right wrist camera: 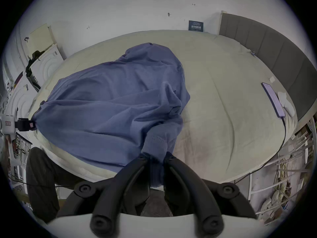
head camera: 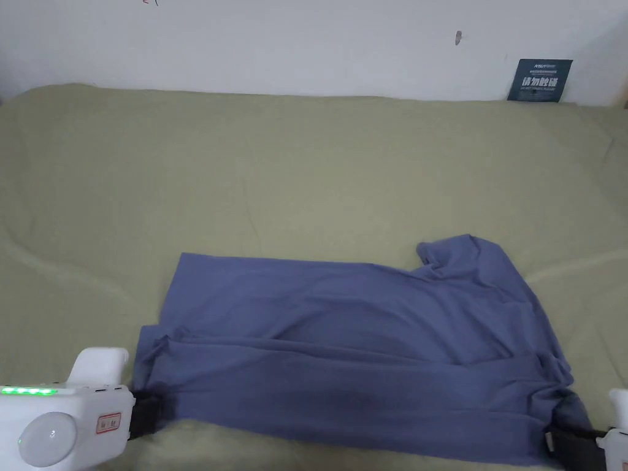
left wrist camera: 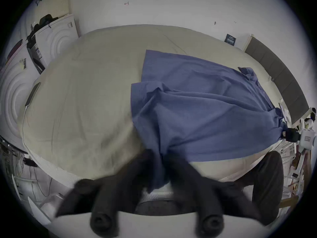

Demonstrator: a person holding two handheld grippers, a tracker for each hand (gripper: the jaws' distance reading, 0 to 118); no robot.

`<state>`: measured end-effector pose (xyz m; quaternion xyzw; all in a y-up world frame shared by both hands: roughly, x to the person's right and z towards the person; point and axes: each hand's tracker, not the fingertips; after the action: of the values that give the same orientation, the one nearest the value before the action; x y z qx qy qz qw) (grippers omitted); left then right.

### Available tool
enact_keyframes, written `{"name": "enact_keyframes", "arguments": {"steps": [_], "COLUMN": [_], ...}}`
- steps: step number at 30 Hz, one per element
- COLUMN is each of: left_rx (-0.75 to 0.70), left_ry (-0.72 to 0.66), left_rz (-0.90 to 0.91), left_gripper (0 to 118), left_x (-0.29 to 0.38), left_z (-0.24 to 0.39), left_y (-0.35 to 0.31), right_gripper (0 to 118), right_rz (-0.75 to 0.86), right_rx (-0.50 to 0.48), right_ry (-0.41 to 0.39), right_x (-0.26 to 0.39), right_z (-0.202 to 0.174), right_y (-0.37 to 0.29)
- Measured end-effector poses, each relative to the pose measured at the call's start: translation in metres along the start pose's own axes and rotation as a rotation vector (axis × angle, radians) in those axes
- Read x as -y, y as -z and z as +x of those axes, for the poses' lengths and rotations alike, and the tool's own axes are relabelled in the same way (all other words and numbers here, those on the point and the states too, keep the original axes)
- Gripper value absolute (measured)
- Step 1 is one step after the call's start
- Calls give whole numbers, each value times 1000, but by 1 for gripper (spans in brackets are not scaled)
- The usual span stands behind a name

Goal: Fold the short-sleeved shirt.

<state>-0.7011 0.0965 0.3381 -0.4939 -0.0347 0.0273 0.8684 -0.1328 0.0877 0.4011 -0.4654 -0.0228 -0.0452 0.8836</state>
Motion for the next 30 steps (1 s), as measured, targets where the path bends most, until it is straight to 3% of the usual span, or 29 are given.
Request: {"name": "enact_keyframes", "arguments": {"steps": [1, 2, 3, 5, 6, 7, 9, 10, 14, 15, 16, 17, 18, 19, 20, 24, 25, 27, 28, 29, 30], "left_rx": [-4, -11, -25, -34, -33, -35, -38, -51, -36, -44, -54, -68, -103, -134, -167, -214, -197, -194, -132, -70, -93], "left_ry": [9, 15, 21, 35, 36, 37, 50, 46, 18, 14, 18, 20, 19, 23, 25, 83, 81, 89, 83, 72, 98], "left_rz": [8, 15, 50, 86, 105, 107, 127, 131, 113, 107, 92, 82, 80, 55, 0, -45, -59, -53, -38, -40, -31], "left_gripper": [104, 118, 118, 115, 109, 92, 2, 0, 1, 7, 27, 63, 76, 76, 116, 116, 115, 96, 79, 52, 35], "left_x": [-4, -10, -17, -42, -56, -71, -102, -120, -182, -191, -204, -213, -222, -225, -231, -233, -233, -229, -228, -227, -226], "left_z": [-1, -1, 0, 2, 3, 7, 11, 14, 17, 23, 23, 21, 20, 22, 21, 25, 26, 25, 28, 31, 35], "left_y": [-2, -3, -10, -12, -10, -6, 7, 19, 65, 78, 91, 102, 114, 128, 140, 167, 169, 167, 161, 157, 154], "right_gripper": [113, 113, 107, 105, 102, 91, 16, 0, 0, 0, 0, 0, 0, 0, 0, 0, 0, 0, 0, 0, 1], "right_rz": [0, 8, 104, 96, 135, 142, 160, 163, 152, 150, 138, 129, 119, 112, 117, 70, 62, 46, 44, 38, 32], "right_rx": [-8, -23, -22, -4, -7, 0, 15, 15, 22, 32, 44, 46, 48, 54, 70, 66, 69, 83, 90, 89, 84], "right_ry": [13, 31, 49, 34, 35, 38, 44, 48, 31, 20, 31, 28, 24, 28, 1, -11, -12, -28, -35, -37, -38], "right_x": [-4, -9, -18, -37, -47, -62, -90, -103, -144, -150, -159, -165, -171, -175, -179, -189, -191, -194, -196, -198, -199], "right_z": [3, 5, 5, 4, 4, 6, 8, 8, 4, 2, 10, 12, 14, 16, 6, 14, 15, 17, 13, 13, 14], "right_y": [-3, -8, -19, -21, -20, -12, 6, 16, 64, 73, 83, 92, 102, 110, 106, 132, 137, 144, 143, 146, 148]}}
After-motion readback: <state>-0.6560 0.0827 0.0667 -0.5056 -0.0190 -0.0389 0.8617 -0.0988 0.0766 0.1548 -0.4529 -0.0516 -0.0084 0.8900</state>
